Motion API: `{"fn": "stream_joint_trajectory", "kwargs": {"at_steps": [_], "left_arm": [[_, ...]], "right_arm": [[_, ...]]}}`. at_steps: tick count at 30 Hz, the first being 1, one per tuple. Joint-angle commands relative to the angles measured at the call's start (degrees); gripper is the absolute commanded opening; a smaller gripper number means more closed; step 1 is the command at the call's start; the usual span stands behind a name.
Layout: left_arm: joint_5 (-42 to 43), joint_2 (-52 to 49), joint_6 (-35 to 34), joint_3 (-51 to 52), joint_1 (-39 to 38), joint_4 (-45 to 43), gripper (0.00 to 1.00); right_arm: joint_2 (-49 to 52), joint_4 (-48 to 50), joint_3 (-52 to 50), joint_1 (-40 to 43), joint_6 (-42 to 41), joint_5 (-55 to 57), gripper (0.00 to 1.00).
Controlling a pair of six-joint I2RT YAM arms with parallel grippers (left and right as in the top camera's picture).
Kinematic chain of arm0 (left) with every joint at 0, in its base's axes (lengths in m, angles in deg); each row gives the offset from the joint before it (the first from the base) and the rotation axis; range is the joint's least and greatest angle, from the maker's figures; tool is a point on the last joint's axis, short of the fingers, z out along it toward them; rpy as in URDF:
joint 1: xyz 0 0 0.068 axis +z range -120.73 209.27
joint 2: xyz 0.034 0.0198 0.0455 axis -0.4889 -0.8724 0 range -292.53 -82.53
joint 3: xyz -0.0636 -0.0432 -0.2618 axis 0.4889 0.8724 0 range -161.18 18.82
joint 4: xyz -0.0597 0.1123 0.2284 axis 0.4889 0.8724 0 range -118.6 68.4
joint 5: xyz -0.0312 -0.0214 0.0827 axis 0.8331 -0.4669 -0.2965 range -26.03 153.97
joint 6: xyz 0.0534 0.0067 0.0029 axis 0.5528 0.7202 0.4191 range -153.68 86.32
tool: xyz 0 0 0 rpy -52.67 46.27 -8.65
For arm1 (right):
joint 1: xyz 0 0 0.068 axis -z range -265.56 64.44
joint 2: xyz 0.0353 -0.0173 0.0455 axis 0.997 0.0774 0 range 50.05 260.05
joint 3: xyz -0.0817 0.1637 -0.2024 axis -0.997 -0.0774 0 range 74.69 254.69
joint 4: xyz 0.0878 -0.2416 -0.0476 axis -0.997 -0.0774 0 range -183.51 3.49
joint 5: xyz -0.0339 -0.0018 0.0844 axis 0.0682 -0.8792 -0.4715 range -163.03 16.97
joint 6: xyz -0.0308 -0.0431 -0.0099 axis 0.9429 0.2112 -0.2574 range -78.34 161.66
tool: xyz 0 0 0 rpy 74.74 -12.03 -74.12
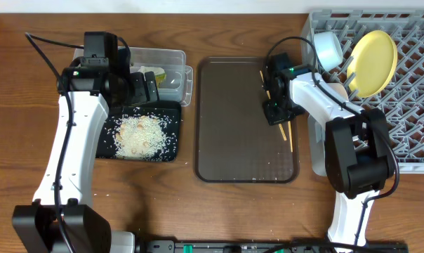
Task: Sort waste into correct bins and load items into the dishwasher rack
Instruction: 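Grasp one wooden chopstick on the brown tray with the right gripper, then carry the chopstick into the dish rack and release it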
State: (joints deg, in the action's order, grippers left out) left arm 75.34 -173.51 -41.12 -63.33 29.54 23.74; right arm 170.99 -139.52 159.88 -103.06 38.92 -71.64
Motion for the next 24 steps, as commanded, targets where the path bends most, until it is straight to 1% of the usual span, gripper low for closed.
{"fn": "stream_joint_trajectory", "kwargs": {"at_steps": [1, 4, 8, 12, 15, 18, 21, 24], "left_arm": [[-0.52, 0.07, 0.33, -0.79, 0.2, 0.13, 0.95], [-0.5, 0.07, 0.33, -0.79, 0.2, 0.13, 0.95], [-0.52, 0.07, 0.35, -0.79, 0.2, 0.13, 0.95], [-0.52, 0.07, 0.35, -0.79, 0.2, 0.13, 0.95], [-0.52, 0.07, 0.33, -0.79, 0.2, 0.13, 0.95], [-0.52, 0.07, 0.33, -0.79, 0.2, 0.13, 0.95], [-0.52, 0.07, 0.33, -0.81, 0.2, 0.13, 0.95], [-0.52, 0.07, 0.33, -0.79, 0.2, 0.13, 0.95]], "right_arm": [[0.09, -1.53, 0.09, 0.17, -1.49, -2.21, 0.01], [-3.56, -4.98, 3.63, 0.2, -1.49, -2.32, 0.01], [-11.69, -10.4, 8.28, 1.14, -1.75, -1.95, 0.01], [-20.5, -13.55, 8.92, 4.04, -3.67, 1.25, 0.01], [-25.62, -17.2, 8.9, 8.13, -3.65, 3.58, 0.01], [-27.98, -21.31, 8.87, 12.57, -3.63, 6.97, 0.01], [-28.09, -25.05, 8.72, 17.09, -3.65, 11.04, 0.01], [-27.89, -26.08, 7.3, 20.65, -3.61, 14.88, 0.01]]}}
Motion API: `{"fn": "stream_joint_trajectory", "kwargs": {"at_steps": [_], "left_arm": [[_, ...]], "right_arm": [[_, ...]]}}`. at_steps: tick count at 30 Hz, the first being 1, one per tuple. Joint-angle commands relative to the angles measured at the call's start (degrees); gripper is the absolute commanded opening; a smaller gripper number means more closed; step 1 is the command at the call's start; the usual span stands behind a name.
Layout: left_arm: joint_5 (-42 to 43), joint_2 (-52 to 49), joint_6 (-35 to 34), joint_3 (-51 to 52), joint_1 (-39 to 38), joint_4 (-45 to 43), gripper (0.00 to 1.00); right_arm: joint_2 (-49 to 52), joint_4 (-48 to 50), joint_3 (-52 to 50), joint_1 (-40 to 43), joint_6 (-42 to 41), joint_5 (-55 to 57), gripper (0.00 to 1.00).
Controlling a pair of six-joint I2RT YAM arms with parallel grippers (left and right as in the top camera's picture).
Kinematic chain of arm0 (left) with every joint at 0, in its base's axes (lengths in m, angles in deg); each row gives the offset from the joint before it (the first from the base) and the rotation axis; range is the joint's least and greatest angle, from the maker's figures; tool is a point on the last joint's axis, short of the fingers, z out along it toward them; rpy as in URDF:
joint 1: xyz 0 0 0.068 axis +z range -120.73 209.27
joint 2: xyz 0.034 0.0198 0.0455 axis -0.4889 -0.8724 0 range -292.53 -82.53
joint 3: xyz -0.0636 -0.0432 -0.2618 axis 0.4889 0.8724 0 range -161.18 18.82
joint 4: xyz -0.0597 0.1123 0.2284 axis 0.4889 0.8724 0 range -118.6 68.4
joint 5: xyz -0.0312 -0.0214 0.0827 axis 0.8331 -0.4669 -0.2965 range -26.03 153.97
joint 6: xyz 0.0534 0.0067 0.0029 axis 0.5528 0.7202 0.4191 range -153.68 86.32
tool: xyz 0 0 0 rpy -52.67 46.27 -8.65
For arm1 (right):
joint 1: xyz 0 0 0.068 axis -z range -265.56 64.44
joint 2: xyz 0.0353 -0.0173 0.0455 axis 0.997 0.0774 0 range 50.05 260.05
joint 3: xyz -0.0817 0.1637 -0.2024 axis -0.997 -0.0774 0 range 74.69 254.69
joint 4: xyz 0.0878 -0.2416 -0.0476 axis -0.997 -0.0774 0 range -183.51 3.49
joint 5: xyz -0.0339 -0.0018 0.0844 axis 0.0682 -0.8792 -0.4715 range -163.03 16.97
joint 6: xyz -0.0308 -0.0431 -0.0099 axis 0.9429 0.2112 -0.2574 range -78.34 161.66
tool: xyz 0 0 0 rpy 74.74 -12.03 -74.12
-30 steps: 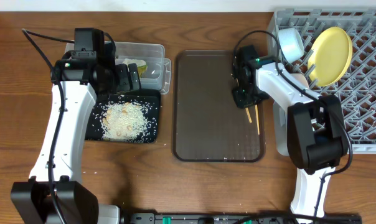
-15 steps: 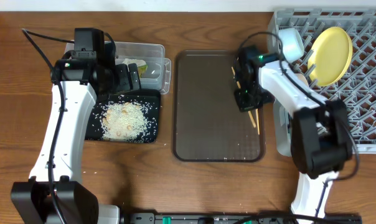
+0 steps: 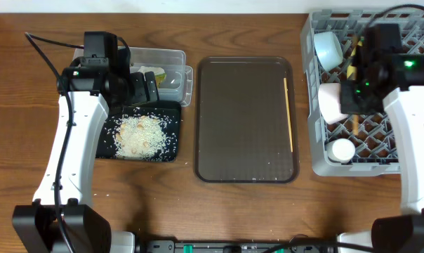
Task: Sort waste into correct bins and load items into the dishwasher rack
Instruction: 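Carry the chopstick into the dish rack and release it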
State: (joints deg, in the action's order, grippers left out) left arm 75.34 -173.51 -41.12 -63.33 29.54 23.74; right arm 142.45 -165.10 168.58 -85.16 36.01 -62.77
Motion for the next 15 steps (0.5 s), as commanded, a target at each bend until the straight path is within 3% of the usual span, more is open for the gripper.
{"fn": "stream_joint_trajectory", "kwargs": {"at_steps": [1, 15], "left_arm": [[-0.5, 0.07, 0.33, -0.79, 0.2, 0.13, 0.95], [-0.5, 0.07, 0.33, -0.81, 0.2, 0.13, 0.95]], "right_arm": [[0.66, -0.5, -1.9, 3.74, -0.68, 7.3, 0.01], [1.44, 6.49, -4.7, 8.31, 10.01, 9.88, 0.01]]}}
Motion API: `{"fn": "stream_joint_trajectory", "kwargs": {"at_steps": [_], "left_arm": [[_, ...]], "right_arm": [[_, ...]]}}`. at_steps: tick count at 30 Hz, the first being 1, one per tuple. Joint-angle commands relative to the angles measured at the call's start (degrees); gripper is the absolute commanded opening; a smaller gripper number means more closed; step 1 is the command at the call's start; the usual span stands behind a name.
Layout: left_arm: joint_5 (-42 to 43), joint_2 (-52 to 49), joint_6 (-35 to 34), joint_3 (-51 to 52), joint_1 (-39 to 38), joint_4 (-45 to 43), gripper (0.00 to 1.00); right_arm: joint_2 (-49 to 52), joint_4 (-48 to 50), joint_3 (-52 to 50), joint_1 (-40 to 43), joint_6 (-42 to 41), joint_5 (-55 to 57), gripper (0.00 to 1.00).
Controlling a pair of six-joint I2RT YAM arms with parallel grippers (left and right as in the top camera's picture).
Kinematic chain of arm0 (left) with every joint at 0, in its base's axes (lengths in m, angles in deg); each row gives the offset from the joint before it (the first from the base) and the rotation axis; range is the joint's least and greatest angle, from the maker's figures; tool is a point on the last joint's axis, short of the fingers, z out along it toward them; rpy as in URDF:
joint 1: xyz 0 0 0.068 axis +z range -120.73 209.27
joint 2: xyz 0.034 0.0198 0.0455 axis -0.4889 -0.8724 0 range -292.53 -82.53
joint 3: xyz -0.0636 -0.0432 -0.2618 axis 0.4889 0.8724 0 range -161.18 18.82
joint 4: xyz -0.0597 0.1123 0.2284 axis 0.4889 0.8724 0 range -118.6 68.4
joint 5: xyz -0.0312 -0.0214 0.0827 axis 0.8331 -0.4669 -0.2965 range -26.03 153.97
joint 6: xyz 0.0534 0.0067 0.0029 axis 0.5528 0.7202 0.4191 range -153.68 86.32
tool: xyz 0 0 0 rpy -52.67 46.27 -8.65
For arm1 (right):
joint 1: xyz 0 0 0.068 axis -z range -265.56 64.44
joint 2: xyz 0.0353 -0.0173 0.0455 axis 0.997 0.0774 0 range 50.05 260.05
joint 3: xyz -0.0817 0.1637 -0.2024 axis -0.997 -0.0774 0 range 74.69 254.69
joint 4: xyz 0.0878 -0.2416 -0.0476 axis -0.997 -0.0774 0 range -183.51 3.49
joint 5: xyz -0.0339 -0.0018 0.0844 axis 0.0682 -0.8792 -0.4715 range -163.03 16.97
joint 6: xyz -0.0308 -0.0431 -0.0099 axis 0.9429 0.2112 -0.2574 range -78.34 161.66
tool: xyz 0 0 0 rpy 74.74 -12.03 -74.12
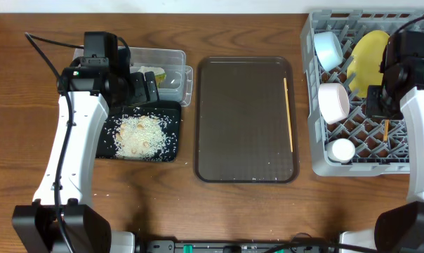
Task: Sort waste into correct bins and load items into the dishwasher rack
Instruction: 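Carry the chopstick into the dish rack and release it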
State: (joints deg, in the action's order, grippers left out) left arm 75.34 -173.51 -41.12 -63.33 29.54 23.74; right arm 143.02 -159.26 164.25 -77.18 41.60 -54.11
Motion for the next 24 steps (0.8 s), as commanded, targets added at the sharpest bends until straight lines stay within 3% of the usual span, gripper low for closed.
{"fn": "stream_joint_trajectory", "kwargs": {"at_steps": [1, 5, 14, 19, 22, 24], "left_arm": [[-0.52, 0.07, 0.33, -0.79, 0.2, 0.13, 0.95], [-0.5, 0.07, 0.33, -0.79, 0.2, 0.13, 0.95], [-0.5, 0.07, 0.33, -0.81, 0.2, 0.13, 0.95], [-0.52, 0.07, 0.33, -0.79, 0.2, 0.13, 0.95], [-0.5, 0.07, 0.33, -0.79, 0.2, 0.13, 0.95], [-0.52, 0.07, 0.33, -0.81, 0.2, 0.13, 0.95]], "right_arm": [[1.18, 1.05, -0.37, 0.33, 5.77, 1.22, 0.01], [2.99, 1.62, -0.37, 0.33, 10.29, 1.2, 0.07], [9.31, 0.66, -0.39, 0.59, 10.34, 0.31, 0.12], [11.19, 0.59, -0.39, 0.42, 9.38, -0.7, 0.33], [10.84, 1.22, 0.46, -0.07, 9.25, -7.45, 0.47], [10.49, 1.03, 2.64, -0.81, 7.15, -14.32, 0.48]]}}
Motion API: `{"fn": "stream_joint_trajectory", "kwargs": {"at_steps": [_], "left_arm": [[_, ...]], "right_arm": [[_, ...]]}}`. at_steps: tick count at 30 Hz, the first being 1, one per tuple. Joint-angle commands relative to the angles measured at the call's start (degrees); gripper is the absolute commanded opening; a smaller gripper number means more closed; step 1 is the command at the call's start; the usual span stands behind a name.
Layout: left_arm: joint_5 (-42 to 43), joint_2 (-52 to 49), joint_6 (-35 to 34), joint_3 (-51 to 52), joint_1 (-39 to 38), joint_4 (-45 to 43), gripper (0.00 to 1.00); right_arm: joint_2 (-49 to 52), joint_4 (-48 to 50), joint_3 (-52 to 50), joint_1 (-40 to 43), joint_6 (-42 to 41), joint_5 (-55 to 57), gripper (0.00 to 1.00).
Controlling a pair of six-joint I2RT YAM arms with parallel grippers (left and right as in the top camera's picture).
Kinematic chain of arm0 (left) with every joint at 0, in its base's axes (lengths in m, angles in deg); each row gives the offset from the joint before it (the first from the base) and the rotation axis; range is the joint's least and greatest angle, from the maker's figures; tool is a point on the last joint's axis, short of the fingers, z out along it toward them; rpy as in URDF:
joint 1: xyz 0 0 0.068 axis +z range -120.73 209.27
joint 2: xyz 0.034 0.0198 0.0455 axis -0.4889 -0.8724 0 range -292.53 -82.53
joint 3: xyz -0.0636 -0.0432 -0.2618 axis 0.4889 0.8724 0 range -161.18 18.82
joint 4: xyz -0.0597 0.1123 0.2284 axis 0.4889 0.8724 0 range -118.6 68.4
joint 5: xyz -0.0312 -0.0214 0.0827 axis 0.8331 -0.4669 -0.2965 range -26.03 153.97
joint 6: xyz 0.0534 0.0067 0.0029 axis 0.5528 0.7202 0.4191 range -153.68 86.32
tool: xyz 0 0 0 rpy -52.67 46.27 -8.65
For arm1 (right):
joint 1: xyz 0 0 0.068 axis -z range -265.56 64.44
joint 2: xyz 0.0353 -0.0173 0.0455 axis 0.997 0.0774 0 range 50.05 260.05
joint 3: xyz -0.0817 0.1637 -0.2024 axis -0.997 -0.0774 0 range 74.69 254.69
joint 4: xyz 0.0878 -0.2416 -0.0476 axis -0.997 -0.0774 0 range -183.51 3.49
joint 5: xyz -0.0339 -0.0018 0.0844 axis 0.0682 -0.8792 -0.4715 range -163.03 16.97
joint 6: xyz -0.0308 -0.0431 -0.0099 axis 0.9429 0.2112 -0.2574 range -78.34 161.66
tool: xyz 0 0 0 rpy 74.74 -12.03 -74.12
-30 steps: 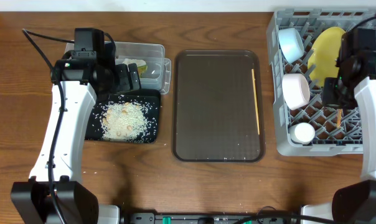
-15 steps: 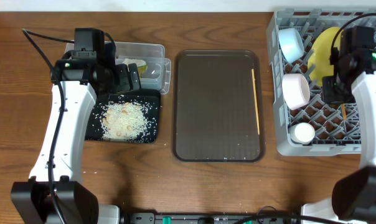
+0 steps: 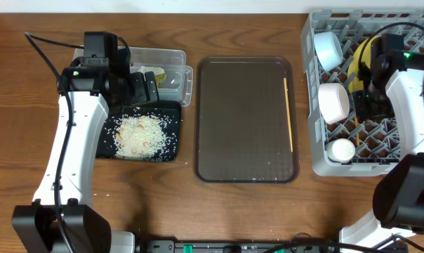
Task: Sort waste into correct bins and load items into the dishwasher rack
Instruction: 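Carry the chopstick into the dish rack and release it, then grasp the second wooden chopstick with the right gripper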
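Observation:
A brown tray (image 3: 240, 119) lies mid-table with one wooden chopstick (image 3: 288, 116) along its right side. The grey dishwasher rack (image 3: 316, 166) at the right holds a white bowl (image 3: 329, 48), a white cup (image 3: 333, 102), a small white cup (image 3: 340, 150) and a yellow plate (image 3: 360, 55) partly hidden by my right arm. My right gripper (image 3: 362, 107) is over the rack's middle, with a second chopstick (image 3: 357, 131) sticking out below it toward the front. My left gripper (image 3: 151, 87) hangs over the bins at the left; its fingers are too dark to read.
A clear plastic bin (image 3: 171, 56) with greenish scraps stands at the back left. In front of it a black bin (image 3: 171, 149) holds spilled rice (image 3: 138, 135). Bare wood surrounds the tray.
My right gripper has moved left over the rack, from its right part to beside the white cup, and the chopstick came with it. The left arm has not moved.
My right gripper was down on two chopsticks at the tray's right side. Then it was over the rack with one chopstick, the other left on the tray. It stood farther right over the rack, and now nearer the white cup. The left arm stayed still.

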State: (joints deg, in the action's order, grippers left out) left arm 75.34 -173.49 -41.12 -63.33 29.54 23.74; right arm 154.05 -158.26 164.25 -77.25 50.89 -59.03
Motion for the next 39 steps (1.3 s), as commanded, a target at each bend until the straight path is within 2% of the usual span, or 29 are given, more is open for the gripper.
{"fn": "stream_joint_trajectory", "kwargs": {"at_steps": [1, 6, 9, 21, 31, 39], "left_arm": [[-0.5, 0.04, 0.33, -0.79, 0.2, 0.13, 0.95], [-0.5, 0.04, 0.33, -0.79, 0.2, 0.13, 0.95], [-0.5, 0.04, 0.33, -0.81, 0.2, 0.13, 0.95], [-0.5, 0.04, 0.33, -0.81, 0.2, 0.13, 0.95], [-0.52, 0.04, 0.33, -0.79, 0.2, 0.13, 0.95], [-0.5, 0.04, 0.35, -0.79, 0.2, 0.13, 0.95]], "right_arm": [[-0.63, -0.24, 3.91, -1.05, -3.21, -12.09, 0.48], [-2.03, -0.98, 10.6, -3.13, -3.63, -28.17, 0.39], [-2.43, 2.16, 11.74, -6.51, -5.31, -32.61, 0.39], [3.3, 13.09, 5.11, -25.38, -23.54, -7.13, 0.45], [14.95, 18.03, 5.11, -26.34, -23.76, -6.25, 0.44], [18.82, 19.71, 5.11, -26.29, -23.8, -2.29, 0.44]]}}
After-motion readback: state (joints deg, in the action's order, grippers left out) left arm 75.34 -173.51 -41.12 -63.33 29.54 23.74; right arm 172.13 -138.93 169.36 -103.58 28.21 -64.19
